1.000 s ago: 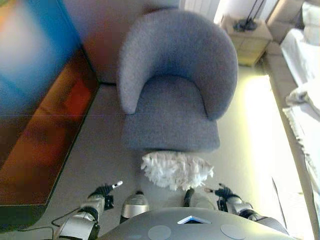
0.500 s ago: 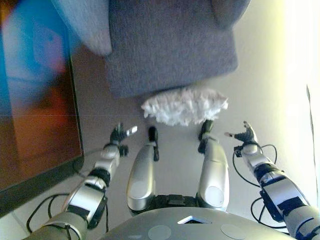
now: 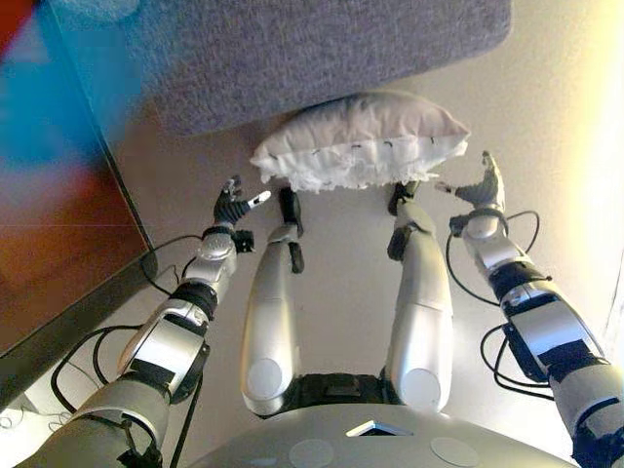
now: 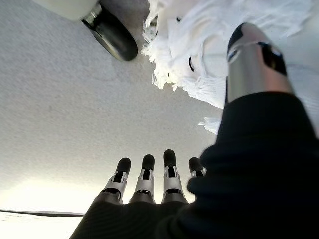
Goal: Pick up the cushion and take it to the sofa
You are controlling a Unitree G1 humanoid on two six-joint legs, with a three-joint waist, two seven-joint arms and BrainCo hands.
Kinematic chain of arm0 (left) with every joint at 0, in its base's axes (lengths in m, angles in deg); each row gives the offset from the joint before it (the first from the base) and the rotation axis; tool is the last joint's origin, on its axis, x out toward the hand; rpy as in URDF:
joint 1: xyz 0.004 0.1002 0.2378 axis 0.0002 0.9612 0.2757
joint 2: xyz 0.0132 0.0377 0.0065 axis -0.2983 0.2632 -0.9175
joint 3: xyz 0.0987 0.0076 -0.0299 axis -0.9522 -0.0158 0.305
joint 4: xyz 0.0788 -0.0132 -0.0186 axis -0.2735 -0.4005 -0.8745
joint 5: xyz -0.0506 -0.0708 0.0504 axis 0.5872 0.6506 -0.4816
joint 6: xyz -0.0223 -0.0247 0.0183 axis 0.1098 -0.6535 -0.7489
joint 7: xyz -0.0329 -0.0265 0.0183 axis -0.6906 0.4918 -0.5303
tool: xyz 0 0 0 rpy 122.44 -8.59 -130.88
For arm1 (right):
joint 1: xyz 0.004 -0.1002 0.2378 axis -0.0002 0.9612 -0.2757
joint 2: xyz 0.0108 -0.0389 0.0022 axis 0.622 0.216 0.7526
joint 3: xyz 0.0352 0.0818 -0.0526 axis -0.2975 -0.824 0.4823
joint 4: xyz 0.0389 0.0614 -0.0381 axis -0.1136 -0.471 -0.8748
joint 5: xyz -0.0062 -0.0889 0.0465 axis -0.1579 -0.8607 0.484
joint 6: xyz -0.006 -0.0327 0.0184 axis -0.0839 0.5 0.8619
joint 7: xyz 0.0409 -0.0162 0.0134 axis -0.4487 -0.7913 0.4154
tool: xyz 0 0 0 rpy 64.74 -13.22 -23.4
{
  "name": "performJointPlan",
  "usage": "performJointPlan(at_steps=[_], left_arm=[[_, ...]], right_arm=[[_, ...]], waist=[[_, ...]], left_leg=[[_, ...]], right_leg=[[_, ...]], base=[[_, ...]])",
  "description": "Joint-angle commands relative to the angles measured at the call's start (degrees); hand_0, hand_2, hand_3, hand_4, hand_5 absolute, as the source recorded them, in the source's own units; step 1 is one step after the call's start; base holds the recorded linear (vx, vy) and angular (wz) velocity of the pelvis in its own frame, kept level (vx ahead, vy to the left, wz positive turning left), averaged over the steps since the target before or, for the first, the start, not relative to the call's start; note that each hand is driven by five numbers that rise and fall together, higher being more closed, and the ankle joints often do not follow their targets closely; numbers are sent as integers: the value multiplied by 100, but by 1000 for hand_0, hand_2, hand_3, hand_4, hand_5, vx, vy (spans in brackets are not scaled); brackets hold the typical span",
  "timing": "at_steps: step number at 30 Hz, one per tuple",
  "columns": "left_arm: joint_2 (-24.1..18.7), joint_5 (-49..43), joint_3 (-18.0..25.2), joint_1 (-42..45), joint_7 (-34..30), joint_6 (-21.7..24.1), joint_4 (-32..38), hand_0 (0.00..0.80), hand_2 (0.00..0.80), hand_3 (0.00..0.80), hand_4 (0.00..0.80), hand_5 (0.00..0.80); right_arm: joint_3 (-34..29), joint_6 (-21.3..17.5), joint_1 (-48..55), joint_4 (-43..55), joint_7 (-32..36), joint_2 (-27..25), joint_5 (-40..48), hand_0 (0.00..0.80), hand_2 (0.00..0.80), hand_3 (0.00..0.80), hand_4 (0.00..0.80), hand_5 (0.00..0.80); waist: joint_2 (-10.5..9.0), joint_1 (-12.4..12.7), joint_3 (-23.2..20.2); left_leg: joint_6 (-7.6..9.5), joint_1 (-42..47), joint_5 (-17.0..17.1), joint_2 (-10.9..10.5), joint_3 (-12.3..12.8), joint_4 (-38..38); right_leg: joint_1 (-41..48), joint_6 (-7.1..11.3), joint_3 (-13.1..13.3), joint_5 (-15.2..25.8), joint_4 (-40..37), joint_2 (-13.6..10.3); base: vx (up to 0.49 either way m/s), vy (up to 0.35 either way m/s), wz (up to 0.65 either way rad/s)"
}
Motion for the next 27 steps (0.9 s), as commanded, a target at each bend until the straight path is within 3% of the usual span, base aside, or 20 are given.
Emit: performJointPlan(at_steps=[1,16,17,19,21,27], left_arm=[[-280,-29,110,193,58,86,298,0,0,0,0,0],[-1038,-187,-75,-583,147,395,623,0,0,0,0,0],[-1116,-223,-138,-675,183,429,670,0,0,0,0,0],[-1411,26,-346,-1057,32,200,680,0,0,0,0,0],[-1563,255,-415,-1242,-195,168,771,0,0,0,0,0],[-1460,728,-653,-1378,-798,881,1320,0,0,0,0,0]], right_arm=[[161,-104,157,351,-310,-437,-162,0,0,0,0,0],[392,-111,-843,480,-480,-1055,115,0,0,0,0,0],[430,97,-901,492,-611,-1114,318,0,0,0,0,0],[381,-316,-1337,117,289,-1563,892,0,0,0,0,0],[715,-598,-1774,-6,806,-1707,1062,0,0,0,0,0],[1134,-1098,-1850,1008,1025,-1571,1207,0,0,0,0,0]], waist=[[67,-6,-10],[72,31,-10],[91,34,-10],[130,75,-10],[161,136,-10],[129,101,-10]], left_leg=[[333,-986,348,115,-145,419],[295,-3346,116,185,-235,1563],[300,-3491,94,185,-261,1640],[260,-3667,-7,230,-342,1936],[290,-3753,-66,178,-454,2102],[270,-3761,-93,95,-521,2014]], right_leg=[[-577,352,287,-274,656,-25],[-2838,373,511,-541,1994,-171],[-2957,374,534,-576,2061,-184],[-2964,422,476,-607,2131,-222],[-2972,409,418,-648,2233,-307],[-2972,371,458,-710,2187,-251]], base=[[-30,-8,4],[-21,13,-4],[0,0,0],[9,-20,5],[38,-8,-6],[7,3,-4]])
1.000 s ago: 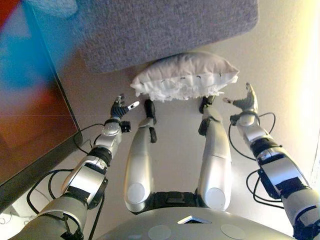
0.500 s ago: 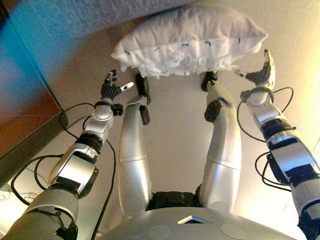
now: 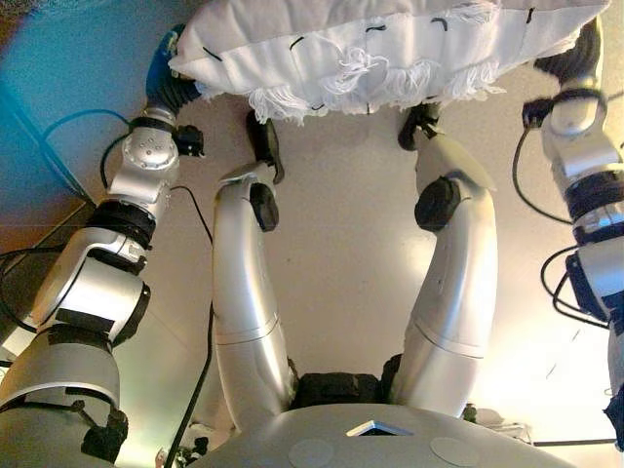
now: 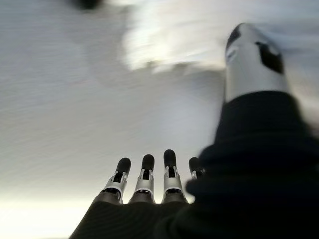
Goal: Pick up the cushion and take it to the sofa
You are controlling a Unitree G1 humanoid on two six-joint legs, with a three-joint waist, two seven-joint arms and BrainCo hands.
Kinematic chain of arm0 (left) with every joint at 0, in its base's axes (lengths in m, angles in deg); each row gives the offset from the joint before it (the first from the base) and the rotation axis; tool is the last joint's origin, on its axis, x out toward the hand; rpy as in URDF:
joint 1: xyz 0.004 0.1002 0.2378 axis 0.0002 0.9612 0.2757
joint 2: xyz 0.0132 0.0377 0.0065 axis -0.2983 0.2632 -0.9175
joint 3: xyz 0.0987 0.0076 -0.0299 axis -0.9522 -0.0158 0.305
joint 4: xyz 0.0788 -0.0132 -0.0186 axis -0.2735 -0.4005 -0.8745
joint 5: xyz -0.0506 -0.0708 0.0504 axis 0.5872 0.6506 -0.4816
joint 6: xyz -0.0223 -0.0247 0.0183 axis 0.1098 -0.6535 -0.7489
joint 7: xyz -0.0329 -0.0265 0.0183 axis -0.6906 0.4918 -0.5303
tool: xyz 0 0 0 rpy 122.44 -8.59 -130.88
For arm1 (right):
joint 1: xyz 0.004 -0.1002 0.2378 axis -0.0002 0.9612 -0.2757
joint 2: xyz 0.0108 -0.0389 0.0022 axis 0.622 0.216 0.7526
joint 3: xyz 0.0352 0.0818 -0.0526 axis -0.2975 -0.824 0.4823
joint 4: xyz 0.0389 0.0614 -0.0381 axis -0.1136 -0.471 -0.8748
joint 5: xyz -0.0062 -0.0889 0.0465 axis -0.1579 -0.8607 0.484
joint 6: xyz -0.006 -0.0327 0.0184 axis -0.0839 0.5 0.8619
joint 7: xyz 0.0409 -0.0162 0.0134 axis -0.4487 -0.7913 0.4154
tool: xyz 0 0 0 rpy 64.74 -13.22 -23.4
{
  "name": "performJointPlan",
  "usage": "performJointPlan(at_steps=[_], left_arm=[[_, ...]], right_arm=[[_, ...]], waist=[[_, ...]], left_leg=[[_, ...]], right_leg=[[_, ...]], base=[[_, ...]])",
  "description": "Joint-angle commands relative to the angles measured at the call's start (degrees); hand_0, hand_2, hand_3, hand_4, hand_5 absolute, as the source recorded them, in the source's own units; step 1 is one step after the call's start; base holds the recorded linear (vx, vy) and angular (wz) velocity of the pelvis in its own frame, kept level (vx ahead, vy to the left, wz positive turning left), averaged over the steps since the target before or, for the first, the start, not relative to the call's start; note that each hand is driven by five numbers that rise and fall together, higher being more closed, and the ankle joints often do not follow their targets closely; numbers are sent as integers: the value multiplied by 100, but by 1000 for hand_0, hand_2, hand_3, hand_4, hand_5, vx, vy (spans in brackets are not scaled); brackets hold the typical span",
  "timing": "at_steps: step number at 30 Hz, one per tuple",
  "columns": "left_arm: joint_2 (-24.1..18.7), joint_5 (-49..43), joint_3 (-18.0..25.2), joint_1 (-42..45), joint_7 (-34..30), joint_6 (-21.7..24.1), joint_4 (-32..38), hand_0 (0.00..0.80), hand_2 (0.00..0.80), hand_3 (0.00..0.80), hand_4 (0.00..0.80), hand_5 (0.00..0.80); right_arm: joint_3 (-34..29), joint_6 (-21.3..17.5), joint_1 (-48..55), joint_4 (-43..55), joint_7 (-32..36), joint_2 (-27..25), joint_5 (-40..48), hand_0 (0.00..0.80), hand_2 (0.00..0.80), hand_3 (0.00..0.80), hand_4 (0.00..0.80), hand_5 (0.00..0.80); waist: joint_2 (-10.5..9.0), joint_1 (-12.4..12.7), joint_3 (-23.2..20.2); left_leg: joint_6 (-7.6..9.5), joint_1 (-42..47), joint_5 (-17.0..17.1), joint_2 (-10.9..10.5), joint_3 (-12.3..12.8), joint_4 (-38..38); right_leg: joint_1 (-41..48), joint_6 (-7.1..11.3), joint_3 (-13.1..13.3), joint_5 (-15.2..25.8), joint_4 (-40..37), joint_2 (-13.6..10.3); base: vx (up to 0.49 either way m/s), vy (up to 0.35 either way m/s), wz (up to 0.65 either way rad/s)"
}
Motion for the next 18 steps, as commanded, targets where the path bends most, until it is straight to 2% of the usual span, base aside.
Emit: performJointPlan(at_steps=[1,5,8,11,14,15,16,17,18], left_arm=[[258,259,-2,239,-486,608,517,0,0,0,0,0],[287,112,-171,82,-476,779,986,0,0,0,0,0],[315,152,-178,22,-476,775,1102,0,0,0,0,0],[351,103,-195,-26,-493,679,1279,0,0,0,0,0],[345,242,-195,1,-569,489,1468,0,0,0,0,0],[385,371,-189,47,-699,418,1533,0,0,0,0,0],[417,541,-170,134,-824,407,1592,60,60,60,60,60],[457,687,-113,267,-944,431,1686,800,800,800,800,800],[472,772,-80,318,-1017,407,1740,800,800,800,800,800]], right_arm=[[301,-526,299,812,98,-59,140,0,0,0,0,0],[346,-696,513,1726,-95,3,39,0,0,0,0,0],[284,-698,575,1981,-38,41,45,0,0,0,0,0],[242,-673,656,2244,293,116,120,0,0,0,0,0],[236,-482,741,2495,693,179,208,0,0,0,0,0],[271,-384,828,2609,1075,233,402,0,0,0,0,0],[255,-316,923,2743,1434,275,627,0,0,0,0,0],[241,-220,1066,2926,1931,316,1026,251,251,251,251,251],[225,-197,1138,3018,2053,350,1123,612,612,612,612,612]], waist=[[177,89,-52],[107,35,-52],[61,15,-52],[2,-5,-52],[-45,-2,-52],[-69,8,-52],[-79,13,-52],[-97,16,-52],[-108,14,-52]], left_leg=[[66,-74,558,-65,-99,-947],[35,-74,628,-71,-100,-997],[30,-74,643,-69,-103,-963],[23,-74,663,-70,-127,-899],[27,-74,703,-81,-170,-877],[32,-74,734,-77,-184,-864],[34,-74,754,-67,-196,-847],[29,-74,780,-54,-209,-816],[29,-74,794,-40,-210,-803]], right_leg=[[205,485,226,-624,342,-150],[205,524,277,-572,299,-148],[205,548,317,-567,329,-138],[205,567,348,-542,363,-135],[205,581,354,-514,386,-137],[205,586,340,-496,414,-159],[205,590,334,-489,441,-180],[205,590,333,-486,484,-194],[205,590,337,-489,506,-200]], base=[[0,0,0],[0,0,0],[4,-1,-2],[3,-5,-1],[2,-11,0],[14,-45,-1],[18,-61,-1],[13,-44,1],[11,-43,1]])
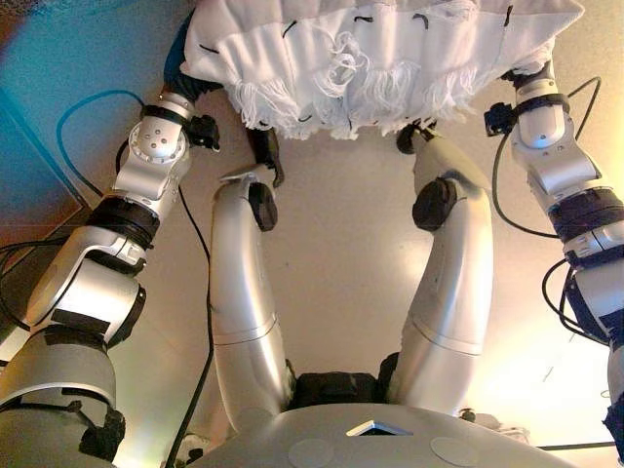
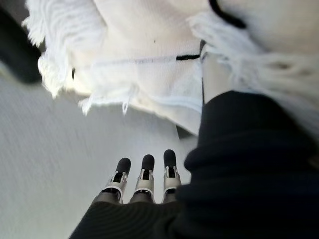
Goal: Pick up the cushion and take it to the sofa
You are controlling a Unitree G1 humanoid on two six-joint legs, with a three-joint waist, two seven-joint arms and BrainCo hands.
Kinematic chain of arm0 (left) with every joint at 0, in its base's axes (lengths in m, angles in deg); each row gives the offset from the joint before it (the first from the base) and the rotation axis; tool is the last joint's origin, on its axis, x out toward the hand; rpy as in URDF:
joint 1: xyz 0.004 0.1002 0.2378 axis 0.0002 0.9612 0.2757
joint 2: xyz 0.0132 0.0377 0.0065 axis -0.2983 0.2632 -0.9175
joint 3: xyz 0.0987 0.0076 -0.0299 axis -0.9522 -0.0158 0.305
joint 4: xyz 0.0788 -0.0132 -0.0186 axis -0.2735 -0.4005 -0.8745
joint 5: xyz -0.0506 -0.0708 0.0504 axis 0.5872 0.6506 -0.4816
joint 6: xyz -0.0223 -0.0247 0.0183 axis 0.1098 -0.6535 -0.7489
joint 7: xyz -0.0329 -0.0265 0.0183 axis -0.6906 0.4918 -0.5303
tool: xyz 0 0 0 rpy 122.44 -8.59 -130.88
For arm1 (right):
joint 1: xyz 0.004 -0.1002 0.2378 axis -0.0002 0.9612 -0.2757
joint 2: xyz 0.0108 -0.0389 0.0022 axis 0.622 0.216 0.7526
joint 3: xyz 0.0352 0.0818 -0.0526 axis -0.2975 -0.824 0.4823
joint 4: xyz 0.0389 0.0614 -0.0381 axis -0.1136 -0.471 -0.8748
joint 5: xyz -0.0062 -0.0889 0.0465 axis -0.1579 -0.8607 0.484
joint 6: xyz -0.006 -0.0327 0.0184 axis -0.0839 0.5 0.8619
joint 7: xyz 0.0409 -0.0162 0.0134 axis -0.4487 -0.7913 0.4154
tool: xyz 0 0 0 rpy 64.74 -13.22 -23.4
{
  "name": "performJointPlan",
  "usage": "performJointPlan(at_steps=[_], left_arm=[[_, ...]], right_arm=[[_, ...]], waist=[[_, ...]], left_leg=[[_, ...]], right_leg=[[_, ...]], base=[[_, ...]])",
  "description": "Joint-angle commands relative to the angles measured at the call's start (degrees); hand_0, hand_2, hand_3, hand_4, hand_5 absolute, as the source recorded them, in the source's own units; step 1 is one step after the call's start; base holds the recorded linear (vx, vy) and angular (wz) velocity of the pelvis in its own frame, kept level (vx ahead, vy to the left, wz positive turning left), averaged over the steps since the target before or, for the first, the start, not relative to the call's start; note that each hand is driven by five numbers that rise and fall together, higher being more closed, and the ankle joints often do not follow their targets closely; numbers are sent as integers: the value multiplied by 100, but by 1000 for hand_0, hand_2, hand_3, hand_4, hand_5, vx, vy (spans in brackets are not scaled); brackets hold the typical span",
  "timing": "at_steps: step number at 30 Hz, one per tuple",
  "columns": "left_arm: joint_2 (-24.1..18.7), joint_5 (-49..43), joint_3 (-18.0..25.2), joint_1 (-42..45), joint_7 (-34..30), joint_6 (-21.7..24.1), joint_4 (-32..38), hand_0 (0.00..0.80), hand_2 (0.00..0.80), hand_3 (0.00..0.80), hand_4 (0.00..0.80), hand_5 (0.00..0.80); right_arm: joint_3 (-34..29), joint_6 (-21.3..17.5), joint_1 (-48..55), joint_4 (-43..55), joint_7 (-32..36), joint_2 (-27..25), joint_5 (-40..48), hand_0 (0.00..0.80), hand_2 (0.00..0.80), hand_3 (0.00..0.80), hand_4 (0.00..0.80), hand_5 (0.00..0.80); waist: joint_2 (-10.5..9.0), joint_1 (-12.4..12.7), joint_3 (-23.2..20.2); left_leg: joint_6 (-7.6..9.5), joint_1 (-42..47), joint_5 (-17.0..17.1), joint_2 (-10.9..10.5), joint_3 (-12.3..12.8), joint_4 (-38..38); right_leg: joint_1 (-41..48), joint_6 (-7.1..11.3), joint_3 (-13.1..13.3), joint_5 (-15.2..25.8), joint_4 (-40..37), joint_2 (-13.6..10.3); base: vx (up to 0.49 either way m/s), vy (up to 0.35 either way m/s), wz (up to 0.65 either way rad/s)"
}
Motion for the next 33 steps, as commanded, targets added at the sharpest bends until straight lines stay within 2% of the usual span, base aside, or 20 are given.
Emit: performJointPlan(at_steps=[1,4,9,14,16,18,20,23,24,25,26,27,28,30,32,33], left_arm=[[639,390,115,271,-756,176,974,800,800,800,800,800],[673,589,155,482,-789,130,1203,800,800,800,800,800],[826,867,309,957,-748,84,1762,800,800,800,800,800],[1142,847,460,1258,-802,109,1991,800,800,800,800,800],[1354,782,552,1267,-779,269,1940,800,800,800,800,800],[1506,750,570,1384,-740,434,1893,800,800,800,800,800],[1742,760,607,1641,-773,723,1776,800,800,800,800,800],[1938,738,649,2044,-804,1112,1705,800,800,800,800,800],[1941,743,655,2066,-812,1089,1714,800,800,800,800,800],[1917,641,789,2330,-837,1044,1866,800,800,800,800,800],[1872,597,862,2473,-909,1123,1963,800,800,800,800,800],[1806,604,909,2612,-970,1065,2108,800,800,800,800,800],[1740,642,975,2783,-1056,924,2294,800,800,800,800,800],[1616,770,1154,3152,-1236,604,2833,800,800,800,800,800],[1603,693,1299,3446,-1284,530,3292,800,800,800,800,800],[1602,699,1308,3473,-1285,515,3327,800,800,800,800,800]], right_arm=[[220,-246,237,1374,1358,438,756,800,800,800,800,800],[223,-161,431,1702,1608,473,993,800,800,800,800,800],[53,-59,809,2212,1465,579,1328,800,800,800,800,800],[-212,-325,1099,2414,958,912,1157,800,800,800,800,800],[-291,-564,1083,2331,810,1142,1075,800,800,800,800,800],[-306,-754,1189,2251,701,1301,912,800,800,800,800,800],[-268,-1069,1392,2115,558,1499,686,800,800,800,800,800],[-280,-1496,1795,2062,415,1677,236,800,800,800,800,800],[-280,-1501,1823,2069,406,1677,211,800,800,800,800,800],[-405,-1625,2210,2199,414,1632,36,800,800,800,800,800],[-476,-1713,2380,2283,478,1594,5,800,800,800,800,800],[-525,-1789,2582,2382,514,1554,-93,800,800,800,800,800],[-601,-1795,2823,2498,575,1518,-88,800,800,800,800,800],[-759,-1860,3289,2797,566,1463,-227,800,800,800,800,800],[-907,-1971,3641,3102,553,1483,-309,800,800,800,800,800],[-917,-1974,3668,3127,543,1486,-339,800,800,800,800,800]], waist=[[138,61,-76],[113,64,-76],[87,76,-76],[72,90,-76],[-12,67,-76],[-39,57,-76],[-40,55,-76],[-79,105,-76],[-78,112,-76],[-84,212,-80],[-82,246,-136],[-97,278,-298],[-101,332,-500],[-99,469,-883],[-116,553,-1187],[-113,554,-1196]], left_leg=[[-64,-126,871,-24,-300,-987],[-72,-126,895,2,-338,-848],[-66,-126,926,77,-436,-576],[-107,-125,1082,235,-527,-700],[-170,30,1224,297,-405,-1014],[-218,580,1296,326,-279,-1474],[-251,1714,1421,322,-132,-2274],[-216,3226,1531,112,-31,-3193],[-210,3346,1536,85,-31,-3257],[-134,4447,1553,-159,-33,-3822],[-107,4720,1543,-220,-33,-3975],[-27,4986,1682,-302,-10,-4208],[-2,5359,1667,-363,-40,-4426],[44,6143,1592,-439,-80,-4813],[61,6720,1555,-469,-122,-5114],[61,6769,1555,-468,-129,-5137]], right_leg=[[181,533,193,-508,390,-188],[181,533,207,-512,513,-207],[181,532,247,-509,727,-244],[181,640,290,-313,657,-255],[230,696,367,-104,372,-217],[750,760,293,17,-106,-196],[1861,833,141,200,-1062,-150],[3330,970,-71,337,-2032,-113],[3448,976,-89,338,-2093,-111],[4543,1061,-272,325,-2596,-90],[4826,1085,-347,302,-2714,-96],[5098,1041,-446,403,-2892,-132],[5465,1071,-520,374,-3044,-128],[6256,1107,-689,316,-3285,-201],[6920,1102,-823,308,-3542,-218],[6980,1102,-840,311,-3569,-215]], base=[[8,-36,1],[2,-36,6],[0,-11,-2],[-27,2,-9],[-107,-14,5],[-61,-37,17],[-35,-57,-11],[-1,-90,12],[88,-149,35],[137,-111,32],[134,-128,26],[165,-50,25],[260,-37,34],[334,-14,38],[212,-14,29],[175,-18,29]])
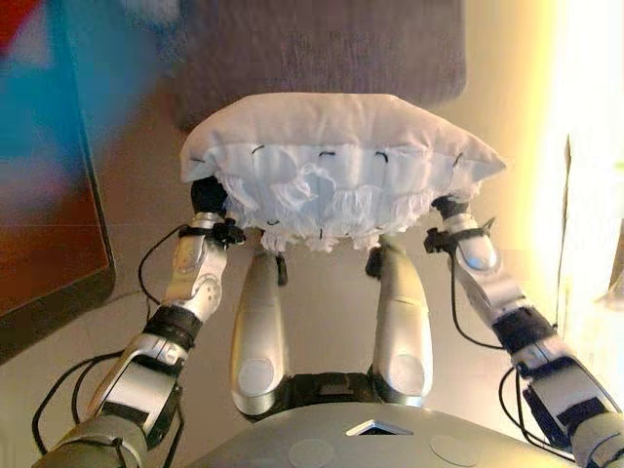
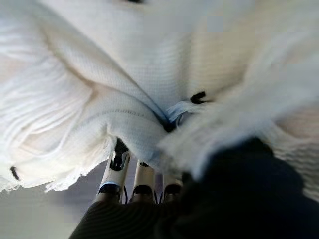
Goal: Pick up the cushion and take it to the sofa
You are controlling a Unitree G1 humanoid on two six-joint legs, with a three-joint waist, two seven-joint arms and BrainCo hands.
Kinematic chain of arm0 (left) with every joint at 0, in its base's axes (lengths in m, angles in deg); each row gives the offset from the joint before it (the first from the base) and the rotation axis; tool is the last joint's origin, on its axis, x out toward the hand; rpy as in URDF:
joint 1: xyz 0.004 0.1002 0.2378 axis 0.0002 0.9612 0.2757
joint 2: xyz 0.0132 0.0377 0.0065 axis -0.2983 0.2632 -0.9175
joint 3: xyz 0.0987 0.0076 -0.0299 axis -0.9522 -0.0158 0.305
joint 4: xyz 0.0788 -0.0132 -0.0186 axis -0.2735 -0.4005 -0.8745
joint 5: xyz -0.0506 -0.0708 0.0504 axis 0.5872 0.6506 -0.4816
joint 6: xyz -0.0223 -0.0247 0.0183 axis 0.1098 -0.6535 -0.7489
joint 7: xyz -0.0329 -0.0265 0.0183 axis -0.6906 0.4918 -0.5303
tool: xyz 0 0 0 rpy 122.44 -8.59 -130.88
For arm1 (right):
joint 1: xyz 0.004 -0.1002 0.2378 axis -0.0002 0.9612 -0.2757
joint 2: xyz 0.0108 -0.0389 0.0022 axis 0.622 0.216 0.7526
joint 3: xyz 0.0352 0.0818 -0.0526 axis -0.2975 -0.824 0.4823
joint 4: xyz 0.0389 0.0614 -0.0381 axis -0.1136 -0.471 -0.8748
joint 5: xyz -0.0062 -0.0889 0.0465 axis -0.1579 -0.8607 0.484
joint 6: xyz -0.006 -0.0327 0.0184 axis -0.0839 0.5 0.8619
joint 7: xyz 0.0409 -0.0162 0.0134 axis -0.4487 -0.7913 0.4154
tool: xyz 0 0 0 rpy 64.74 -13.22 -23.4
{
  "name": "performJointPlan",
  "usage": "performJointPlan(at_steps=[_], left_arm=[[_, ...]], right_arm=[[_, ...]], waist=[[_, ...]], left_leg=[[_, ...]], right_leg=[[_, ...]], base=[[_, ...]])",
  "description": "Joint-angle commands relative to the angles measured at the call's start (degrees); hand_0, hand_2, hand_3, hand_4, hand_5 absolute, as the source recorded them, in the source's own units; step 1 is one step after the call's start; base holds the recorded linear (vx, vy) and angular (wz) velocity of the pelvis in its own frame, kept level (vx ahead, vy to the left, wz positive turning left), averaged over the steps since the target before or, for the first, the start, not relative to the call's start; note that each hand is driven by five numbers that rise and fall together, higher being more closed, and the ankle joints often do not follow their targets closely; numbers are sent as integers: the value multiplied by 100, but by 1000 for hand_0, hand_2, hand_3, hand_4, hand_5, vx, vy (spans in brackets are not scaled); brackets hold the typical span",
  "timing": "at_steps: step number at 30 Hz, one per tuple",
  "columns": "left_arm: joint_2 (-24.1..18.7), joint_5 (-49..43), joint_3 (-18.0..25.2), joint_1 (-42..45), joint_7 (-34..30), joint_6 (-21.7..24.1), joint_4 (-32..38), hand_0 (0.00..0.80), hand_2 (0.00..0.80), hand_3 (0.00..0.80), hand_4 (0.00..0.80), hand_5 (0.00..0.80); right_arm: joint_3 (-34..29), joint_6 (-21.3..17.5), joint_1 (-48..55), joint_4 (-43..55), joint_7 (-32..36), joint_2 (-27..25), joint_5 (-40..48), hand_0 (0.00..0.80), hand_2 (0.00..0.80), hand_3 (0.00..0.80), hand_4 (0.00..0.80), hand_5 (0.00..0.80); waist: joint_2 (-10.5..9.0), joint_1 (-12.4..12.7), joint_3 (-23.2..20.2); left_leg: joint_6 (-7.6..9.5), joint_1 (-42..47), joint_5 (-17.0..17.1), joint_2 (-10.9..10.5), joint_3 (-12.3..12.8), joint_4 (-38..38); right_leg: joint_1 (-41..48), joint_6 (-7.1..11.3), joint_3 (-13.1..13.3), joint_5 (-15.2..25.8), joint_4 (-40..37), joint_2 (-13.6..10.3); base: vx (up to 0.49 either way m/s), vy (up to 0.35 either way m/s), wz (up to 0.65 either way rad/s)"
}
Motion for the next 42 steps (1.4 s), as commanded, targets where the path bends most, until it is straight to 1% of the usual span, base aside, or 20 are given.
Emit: performJointPlan(at_steps=[1,4,9,10,11,12,13,16,19,24,26,27,29,31,32,34,36,38,39,42], left_arm=[[277,-104,-332,184,-740,-3,1277,800,800,800,800,800],[353,-226,-18,773,-842,-169,1870,800,800,800,800,800],[335,-400,238,1249,-1032,-323,2417,800,800,800,800,800],[315,-360,264,1287,-1039,-408,2484,800,800,800,800,800],[109,-23,1028,1678,-1467,-509,2570,800,800,800,800,800],[104,24,1164,1755,-1496,-605,2667,800,800,800,800,800],[136,52,1086,1700,-1484,-591,2582,800,800,800,800,800],[203,-85,724,1520,-1238,-784,2850,800,800,800,800,800],[261,-241,467,1527,-998,-865,3072,800,800,800,800,800],[261,-244,484,1703,-835,-898,3190,800,800,800,800,800],[248,-206,559,1838,-821,-826,3224,800,800,800,800,800],[235,-188,608,1922,-825,-743,3255,800,800,800,800,800],[240,-180,717,2101,-830,-640,3285,800,800,800,800,800],[247,-21,778,2167,-852,-746,3260,800,800,800,800,800],[281,-55,808,2213,-944,-759,3271,800,800,800,800,800],[299,-104,817,2319,-1192,-686,3264,800,800,800,800,800],[312,-98,782,2355,-1268,-673,3260,800,800,800,800,800],[318,-146,694,2318,-1170,-691,3265,800,800,800,800,800],[327,-137,645,2317,-1107,-702,3269,800,800,800,800,800],[341,-89,575,2368,-1014,-698,3274,800,800,800,800,800]], right_arm=[[145,-773,126,1030,401,263,-381,800,800,800,800,800],[-38,-696,629,1648,497,506,-533,800,800,800,800,800],[-175,-404,947,2388,453,714,-732,800,800,800,800,800],[-185,-618,971,2467,371,730,-694,800,800,800,800,800],[-1283,-1432,2181,2514,2216,381,627,800,800,800,800,800],[-1387,-1457,2224,2264,2588,457,981,800,800,800,800,800],[-1366,-1486,2125,2172,2595,494,1021,800,800,800,800,800],[-1087,-506,1861,3203,1326,667,57,800,800,800,800,800],[-855,-182,1623,3416,800,652,-298,800,800,800,800,800],[-927,-102,1563,3456,830,408,-55,800,800,800,800,800],[-961,-77,1630,3511,1022,287,136,800,800,800,800,800],[-962,-120,1650,3515,1144,204,230,800,800,800,800,800],[-1014,-287,1717,3423,1372,102,420,800,800,800,800,800],[-1049,-358,1742,3383,1358,17,608,800,800,800,800,800],[-1045,-366,1756,3413,1340,37,618,800,800,800,800,800],[-961,-383,1766,3476,1260,115,386,800,800,800,800,800],[-839,-379,1720,3487,1067,141,181,800,800,800,800,800],[-762,-347,1633,3405,949,173,132,800,800,800,800,800],[-740,-313,1602,3380,939,175,123,800,800,800,800,800],[-661,-181,1620,3409,987,174,106,800,800,800,800,800]], waist=[[88,240,-1155],[30,357,-1754],[14,401,-2173],[4,400,-2207],[-37,166,-2272],[-32,101,-2279],[-27,38,-2296],[-16,-80,-2430],[-53,-50,-2508],[-120,-41,-2532],[-210,-54,-2477],[-291,-51,-2411],[-398,-39,-2199],[-411,-20,-2050],[-366,38,-2010],[-217,161,-1975],[-80,274,-1942],[3,380,-1919],[40,432,-1905],[114,545,-1830]], left_leg=[[280,343,172,-197,-62,-416],[340,1219,94,-244,-166,-932],[428,1931,34,-281,-287,-1353],[446,2017,25,-290,-302,-1403],[434,2134,9,-246,-174,-1602],[470,2175,-21,-243,-149,-1606],[485,2251,-4,-243,-123,-1690],[551,2447,46,-302,-365,-1909],[483,2546,51,-244,-428,-1938],[364,2653,86,-73,-337,-1917],[360,2595,-128,-113,-246,-1349],[376,2426,-328,-170,-207,-767],[462,1992,-423,-261,-51,296],[595,1734,-437,-348,59,725],[632,1703,-442,-506,-77,518],[531,1696,-124,-554,-279,-177],[330,1631,435,-403,-368,-1057],[150,1481,1046,-302,-552,-1710],[88,1324,1300,-297,-744,-1859],[39,889,1471,-255,-955,-1933]], right_leg=[[815,756,-44,396,-761,-319],[1766,728,-202,394,-1225,-220],[2429,631,-208,354,-1406,-95],[2491,628,-194,363,-1389,-81],[2431,610,20,422,-1406,50],[2435,619,92,376,-1385,76],[2477,631,186,332,-1408,127],[2779,532,645,15,-1746,576],[3035,421,630,-95,-1919,751],[3186,236,605,-204,-2007,968],[3171,146,648,-211,-1989,989],[3150,64,709,-217,-1954,969],[3113,-86,766,-214,-1802,987],[3097,-161,758,-230,-1655,1037],[3077,-142,742,-269,-1591,1092],[3090,-137,688,-409,-1506,1267],[3234,-170,718,-571,-1503,1476],[3464,-227,872,-735,-1519,1708],[3570,-268,1007,-846,-1469,1814],[3721,-399,1236,-1201,-1118,1927]], base=[[156,-9,40],[293,13,28],[137,45,17],[-10,-11,14],[-50,-31,27],[-66,-37,21],[-1,-33,5],[70,-67,2],[53,-149,58],[2,-199,4],[-15,-249,-6],[-18,-252,-14],[-4,-225,-27],[41,-157,-28],[92,-114,-7],[168,-79,-5],[307,-44,-31],[442,-20,-27],[472,3,14],[573,34,46]])
